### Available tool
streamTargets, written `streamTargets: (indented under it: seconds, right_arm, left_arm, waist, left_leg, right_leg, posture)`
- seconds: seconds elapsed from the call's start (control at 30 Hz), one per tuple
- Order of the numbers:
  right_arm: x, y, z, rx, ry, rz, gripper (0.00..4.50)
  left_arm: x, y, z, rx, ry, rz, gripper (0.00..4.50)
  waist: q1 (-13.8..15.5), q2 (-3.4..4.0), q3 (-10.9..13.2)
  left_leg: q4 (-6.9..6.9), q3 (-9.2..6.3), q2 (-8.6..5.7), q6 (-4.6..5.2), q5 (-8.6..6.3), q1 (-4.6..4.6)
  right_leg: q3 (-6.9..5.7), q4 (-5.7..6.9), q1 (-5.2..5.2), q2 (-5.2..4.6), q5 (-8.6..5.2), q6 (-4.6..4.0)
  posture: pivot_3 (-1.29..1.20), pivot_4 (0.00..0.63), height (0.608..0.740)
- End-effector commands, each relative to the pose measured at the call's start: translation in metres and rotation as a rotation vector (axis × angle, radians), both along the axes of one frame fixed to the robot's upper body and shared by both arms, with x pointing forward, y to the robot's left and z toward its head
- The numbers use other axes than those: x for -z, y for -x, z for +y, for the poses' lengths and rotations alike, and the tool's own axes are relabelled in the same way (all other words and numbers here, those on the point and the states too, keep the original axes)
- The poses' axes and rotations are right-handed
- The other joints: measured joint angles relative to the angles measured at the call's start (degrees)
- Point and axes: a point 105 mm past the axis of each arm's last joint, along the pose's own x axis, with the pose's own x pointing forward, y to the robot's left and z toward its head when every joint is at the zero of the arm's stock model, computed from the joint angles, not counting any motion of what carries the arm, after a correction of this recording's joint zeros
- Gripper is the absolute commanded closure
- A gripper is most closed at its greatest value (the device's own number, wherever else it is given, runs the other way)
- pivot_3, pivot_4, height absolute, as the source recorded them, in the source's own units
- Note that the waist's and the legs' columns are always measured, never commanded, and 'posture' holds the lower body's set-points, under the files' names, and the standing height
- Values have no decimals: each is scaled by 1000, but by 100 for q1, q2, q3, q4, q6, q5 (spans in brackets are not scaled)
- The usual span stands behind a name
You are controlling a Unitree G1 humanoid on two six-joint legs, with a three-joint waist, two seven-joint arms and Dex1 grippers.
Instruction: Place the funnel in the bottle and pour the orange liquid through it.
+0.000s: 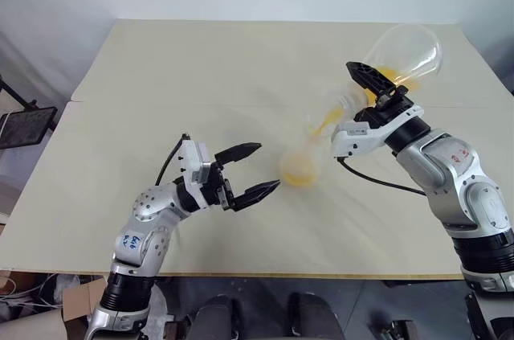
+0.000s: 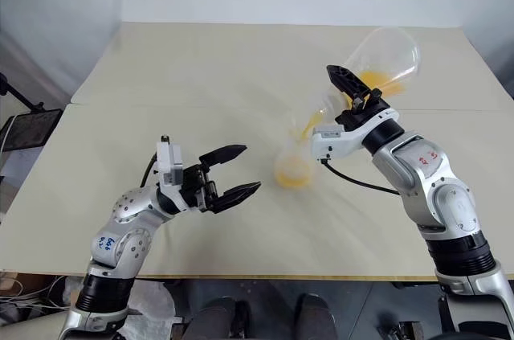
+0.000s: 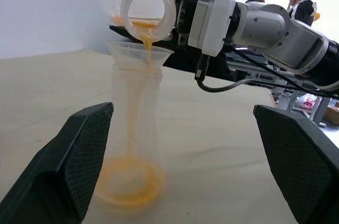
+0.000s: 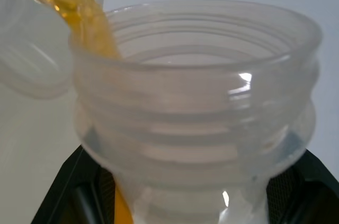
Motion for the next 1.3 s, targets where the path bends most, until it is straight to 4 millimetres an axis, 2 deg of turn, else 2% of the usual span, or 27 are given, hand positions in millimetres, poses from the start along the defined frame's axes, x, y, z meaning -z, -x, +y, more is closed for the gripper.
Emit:
streamTargets:
  seconds: [0.03, 1.3]
  right_arm:
    - [-22, 6, -2, -5, 14, -90, 1693]
    - [-24, 7, -1, -10, 65, -134, 1693]
  left_arm:
    - [-9, 4, -4, 10, 8, -49, 0]
    - [-7, 7, -6, 2, 25, -38, 0]
  waist:
    - [0, 0, 0]
    - [-2, 0, 0]
  left_leg:
    - [0, 0, 0, 0, 0, 0]
    - [0, 0, 0, 0, 0, 0]
  right_leg:
    - [0, 0, 0, 0, 0, 0]
    - [0, 0, 0, 0, 0, 0]
  posture:
    - [0, 150, 740]
    - [0, 150, 740]
